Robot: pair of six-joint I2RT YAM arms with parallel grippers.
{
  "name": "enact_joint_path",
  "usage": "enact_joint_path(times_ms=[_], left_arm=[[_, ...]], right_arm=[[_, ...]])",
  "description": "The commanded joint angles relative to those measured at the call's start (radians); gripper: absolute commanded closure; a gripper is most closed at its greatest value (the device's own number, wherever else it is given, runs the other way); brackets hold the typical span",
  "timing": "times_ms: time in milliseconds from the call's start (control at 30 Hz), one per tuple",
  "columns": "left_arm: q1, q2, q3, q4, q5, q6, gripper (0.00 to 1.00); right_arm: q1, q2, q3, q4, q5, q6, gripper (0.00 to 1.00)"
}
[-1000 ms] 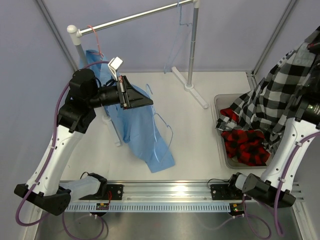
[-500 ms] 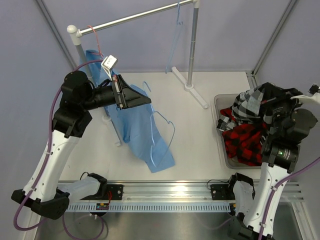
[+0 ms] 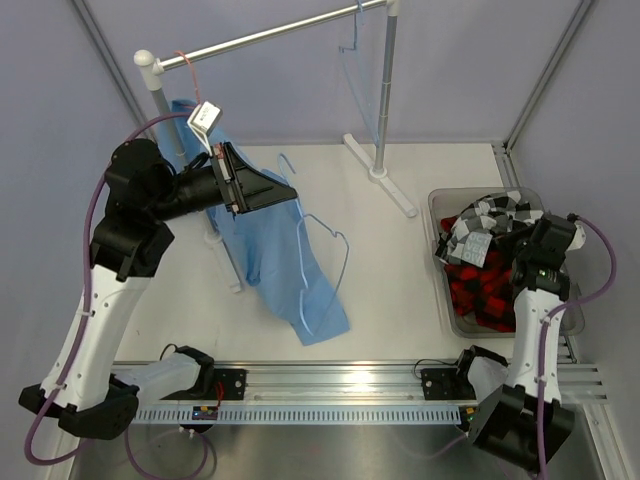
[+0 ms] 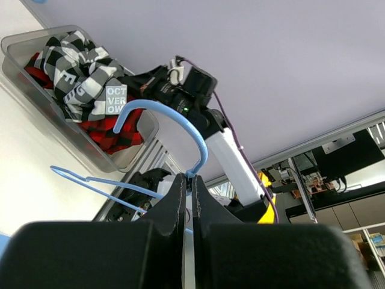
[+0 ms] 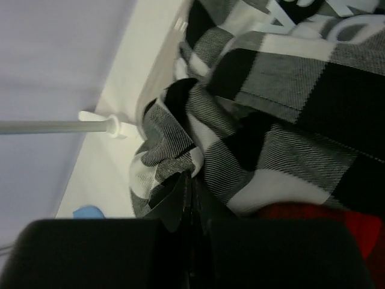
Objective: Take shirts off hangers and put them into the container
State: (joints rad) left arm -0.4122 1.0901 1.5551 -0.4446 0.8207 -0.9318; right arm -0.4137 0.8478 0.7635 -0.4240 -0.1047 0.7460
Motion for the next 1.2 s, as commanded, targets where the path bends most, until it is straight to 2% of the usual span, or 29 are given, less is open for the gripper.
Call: enact_joint_path(times_ms=[0,100,133,200,267,300,367,400,567,633,667,767,800,833,900,1000,1067,1167], left_arm=[[-0.004,-0.007,0.059,-0.034,-0.04,0.019,1.0],[-0.005,0.027,0.123,-0.164,-0.084,0.071,1.0],[-0.005,0.072,0.15,-0.28,-0.127,0.114,1.0],[-0.005,0.128,0.215,-0.403,-0.194,0.163,1.0],[-0.005,0.189,0.295,-0.502,-0.245,0.215,1.0],[-0.004,0.204,0.318,-0.514,-0.297,0.229,1.0],[-0.005,0.25,0.384,-0.558,-0.35,0.272,1.0],[-0.004,0.263,0.399,-0.569,-0.394,0.289,1.0],[-0.019,0.304,0.396,-0.58,-0.489,0.395,1.0],[-0.031,0.326,0.407,-0.591,-0.529,0.439,1.0],[-0.034,0.33,0.424,-0.592,-0.538,0.45,1.0],[-0.06,0.35,0.448,-0.602,-0.587,0.475,1.0],[-0.08,0.359,0.47,-0.611,-0.619,0.482,1.0],[-0.092,0.378,0.482,-0.617,-0.632,0.487,1.0],[-0.117,0.401,0.514,-0.637,-0.663,0.488,1.0],[-0.151,0.436,0.537,-0.669,-0.695,0.49,1.0],[-0.169,0.453,0.56,-0.686,-0.715,0.493,1.0],[-0.189,0.465,0.576,-0.706,-0.729,0.495,1.0]], right_arm=[[-0.007,0.103,0.002,-0.051,0.048,0.032,1.0],[-0.007,0.198,0.029,-0.134,0.065,0.049,1.0],[-0.002,0.191,0.028,-0.143,0.069,0.04,1.0],[0.012,0.111,0.02,-0.118,0.069,0.01,0.97],[0.018,0.064,0.061,-0.143,0.066,-0.043,0.81],[0.06,0.072,0.103,-0.18,0.101,-0.068,0.64],[0.081,0.086,0.212,-0.216,0.086,-0.129,0.55],[0.101,0.086,0.25,-0.229,0.082,-0.138,0.46],[0.135,0.074,0.541,-0.306,0.017,-0.102,0.26],[0.139,0.082,0.67,-0.32,-0.058,-0.096,0.2],[0.141,0.085,0.712,-0.332,-0.085,-0.096,0.19],[0.142,0.099,0.824,-0.296,-0.332,-0.079,0.16],[0.145,0.109,0.842,-0.28,-0.528,-0.047,0.17],[0.156,0.126,0.864,-0.26,-0.612,-0.025,0.19],[0.255,0.125,0.869,-0.262,-0.766,-0.011,0.21],[0.398,0.116,0.881,-0.402,-0.822,-0.081,0.21],[0.45,0.125,0.905,-0.581,-0.797,-0.207,0.21],[0.495,0.149,0.915,-0.702,-0.788,-0.293,0.3]])
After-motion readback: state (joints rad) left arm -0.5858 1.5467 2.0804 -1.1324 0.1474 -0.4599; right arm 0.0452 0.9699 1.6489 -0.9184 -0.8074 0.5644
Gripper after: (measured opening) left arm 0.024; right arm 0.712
